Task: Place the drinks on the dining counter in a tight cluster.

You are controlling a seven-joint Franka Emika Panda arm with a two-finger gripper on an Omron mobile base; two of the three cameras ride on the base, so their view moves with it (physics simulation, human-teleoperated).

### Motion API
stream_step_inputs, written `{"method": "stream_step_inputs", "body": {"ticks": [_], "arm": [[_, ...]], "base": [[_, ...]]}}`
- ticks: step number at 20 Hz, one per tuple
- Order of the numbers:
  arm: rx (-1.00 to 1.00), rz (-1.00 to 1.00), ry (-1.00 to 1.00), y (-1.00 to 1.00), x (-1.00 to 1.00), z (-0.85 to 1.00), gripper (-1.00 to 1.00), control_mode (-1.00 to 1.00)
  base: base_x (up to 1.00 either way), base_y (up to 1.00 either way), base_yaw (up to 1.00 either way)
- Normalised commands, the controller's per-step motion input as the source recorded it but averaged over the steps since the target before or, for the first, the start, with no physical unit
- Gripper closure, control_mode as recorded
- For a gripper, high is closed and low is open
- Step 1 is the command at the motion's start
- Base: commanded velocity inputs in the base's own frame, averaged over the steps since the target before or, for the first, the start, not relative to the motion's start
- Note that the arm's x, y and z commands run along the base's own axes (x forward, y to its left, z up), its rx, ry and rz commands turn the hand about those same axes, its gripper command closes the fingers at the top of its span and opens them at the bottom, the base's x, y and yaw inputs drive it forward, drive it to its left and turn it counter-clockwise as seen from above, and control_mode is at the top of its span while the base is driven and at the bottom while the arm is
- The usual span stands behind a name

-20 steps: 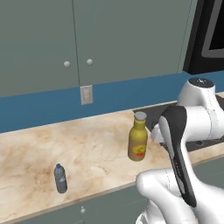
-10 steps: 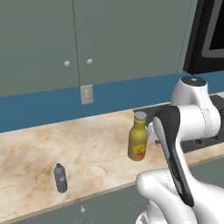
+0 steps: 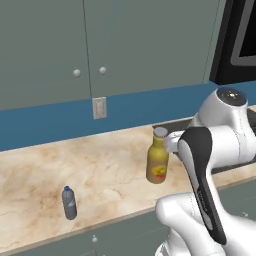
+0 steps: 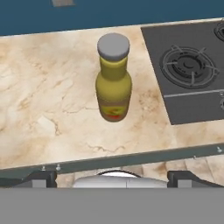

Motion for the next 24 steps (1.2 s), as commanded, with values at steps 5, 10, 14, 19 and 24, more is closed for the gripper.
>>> {"method": "stream_step_inputs", "body": {"ticks": [5, 10, 14, 19, 24], "arm": [[-0.01, -0.07, 0.00, 0.43, 0.56, 0.00, -1.00, -1.00], [-0.06, -0.03, 0.14, 0.08, 0.60, 0.01, -1.00, -1.00], [0.00, 0.00, 0.05, -0.18, 0.48, 0.00, -1.00, -1.00], [0.00, 0.01, 0.03, -0.42, 0.40, 0.00, -1.00, -1.00], [0.02, 0.00, 0.00, -0.04, 0.25, -0.21, -1.00, -1.00]], "base": [[0.00, 0.00, 0.00], [0.00, 0.00, 0.00], [0.00, 0.00, 0.00], [0.00, 0.00, 0.00], [0.00, 0.00, 0.00]]}}
